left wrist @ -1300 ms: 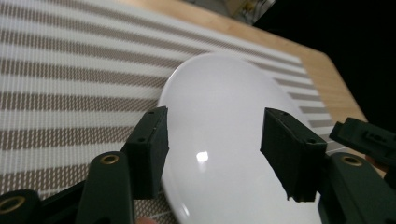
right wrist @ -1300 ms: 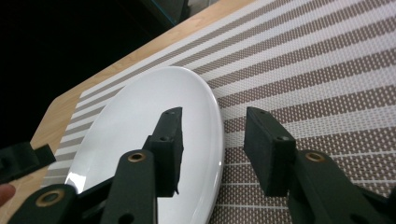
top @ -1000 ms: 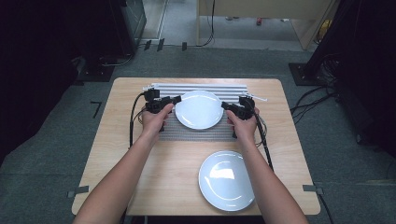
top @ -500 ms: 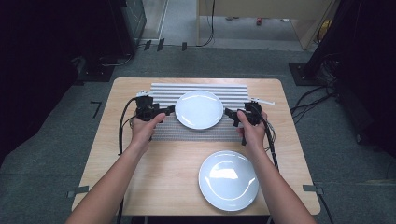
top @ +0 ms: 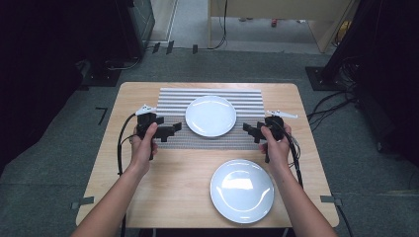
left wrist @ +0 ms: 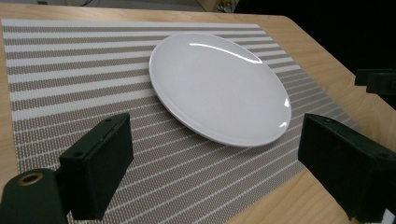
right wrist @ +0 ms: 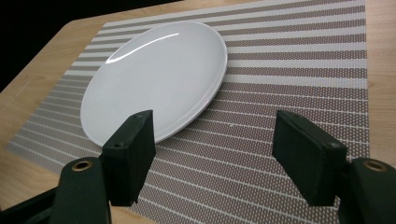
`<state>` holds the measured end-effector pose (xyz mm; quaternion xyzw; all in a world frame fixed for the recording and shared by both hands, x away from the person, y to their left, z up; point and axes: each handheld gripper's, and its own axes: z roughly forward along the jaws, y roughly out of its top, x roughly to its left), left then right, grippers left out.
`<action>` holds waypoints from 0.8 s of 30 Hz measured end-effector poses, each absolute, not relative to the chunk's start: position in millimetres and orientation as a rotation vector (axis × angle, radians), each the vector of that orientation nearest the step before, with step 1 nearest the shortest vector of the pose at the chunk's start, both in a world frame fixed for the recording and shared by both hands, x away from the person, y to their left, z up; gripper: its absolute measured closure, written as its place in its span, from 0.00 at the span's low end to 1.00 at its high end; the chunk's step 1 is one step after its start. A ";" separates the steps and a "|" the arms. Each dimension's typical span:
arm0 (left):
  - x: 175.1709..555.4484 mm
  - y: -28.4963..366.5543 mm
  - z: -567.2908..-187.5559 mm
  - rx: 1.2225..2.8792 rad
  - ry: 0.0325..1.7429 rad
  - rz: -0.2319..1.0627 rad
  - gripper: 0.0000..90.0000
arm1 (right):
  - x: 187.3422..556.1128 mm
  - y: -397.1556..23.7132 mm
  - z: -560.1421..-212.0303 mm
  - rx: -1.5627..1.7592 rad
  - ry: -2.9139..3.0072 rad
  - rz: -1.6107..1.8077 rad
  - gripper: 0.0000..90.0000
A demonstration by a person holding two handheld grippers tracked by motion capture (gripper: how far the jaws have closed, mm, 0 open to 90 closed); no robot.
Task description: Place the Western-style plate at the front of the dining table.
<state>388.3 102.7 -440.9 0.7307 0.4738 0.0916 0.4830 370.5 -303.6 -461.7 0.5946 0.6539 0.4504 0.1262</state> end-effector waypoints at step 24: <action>331.9 129.4 -442.0 1.776 1.115 0.244 0.09 | 313.6 -327.3 -452.5 1.628 1.938 1.318 0.29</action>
